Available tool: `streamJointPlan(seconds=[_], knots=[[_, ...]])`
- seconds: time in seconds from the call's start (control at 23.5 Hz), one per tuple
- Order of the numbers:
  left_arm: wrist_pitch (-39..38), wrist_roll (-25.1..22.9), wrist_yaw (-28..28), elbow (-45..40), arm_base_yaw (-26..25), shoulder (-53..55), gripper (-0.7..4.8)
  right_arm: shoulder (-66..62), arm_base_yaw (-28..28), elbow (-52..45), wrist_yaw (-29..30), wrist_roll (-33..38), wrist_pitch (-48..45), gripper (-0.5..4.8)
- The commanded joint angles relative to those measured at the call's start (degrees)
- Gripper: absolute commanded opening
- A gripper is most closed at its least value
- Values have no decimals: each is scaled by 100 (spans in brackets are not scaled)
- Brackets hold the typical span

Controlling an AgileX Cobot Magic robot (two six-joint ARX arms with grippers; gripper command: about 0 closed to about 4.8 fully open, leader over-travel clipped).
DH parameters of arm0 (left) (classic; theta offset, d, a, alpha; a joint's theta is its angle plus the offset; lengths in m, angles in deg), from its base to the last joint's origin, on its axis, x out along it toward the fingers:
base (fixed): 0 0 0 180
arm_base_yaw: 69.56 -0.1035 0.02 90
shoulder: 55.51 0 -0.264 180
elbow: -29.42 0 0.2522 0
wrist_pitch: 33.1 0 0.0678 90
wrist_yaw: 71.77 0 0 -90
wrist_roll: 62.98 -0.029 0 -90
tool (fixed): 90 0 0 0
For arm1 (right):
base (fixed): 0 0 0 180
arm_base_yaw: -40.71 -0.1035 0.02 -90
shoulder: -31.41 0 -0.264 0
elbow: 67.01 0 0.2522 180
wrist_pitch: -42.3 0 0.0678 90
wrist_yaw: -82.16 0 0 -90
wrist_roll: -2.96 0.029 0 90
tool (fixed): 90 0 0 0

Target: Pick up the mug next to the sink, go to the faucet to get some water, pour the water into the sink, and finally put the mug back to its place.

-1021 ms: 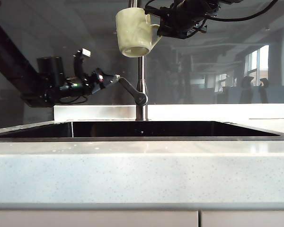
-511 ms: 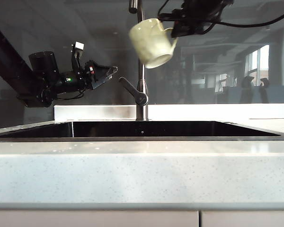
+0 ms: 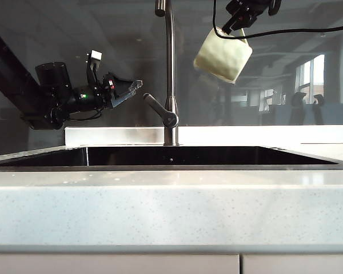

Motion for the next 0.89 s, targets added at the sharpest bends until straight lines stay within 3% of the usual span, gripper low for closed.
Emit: streamJointPlan(seconds=[0.04, 0.55, 0.89], knots=[[63, 15, -9, 31, 2, -39, 426, 120, -157, 70, -328, -1049, -509, -5], [50, 15, -4, 31, 2, -39, 426, 122, -522, 70, -474, -3344, -570, -5], [-7, 11, -2, 28, 2, -37, 426, 120, -592, 70, -457, -3587, -627, -5]])
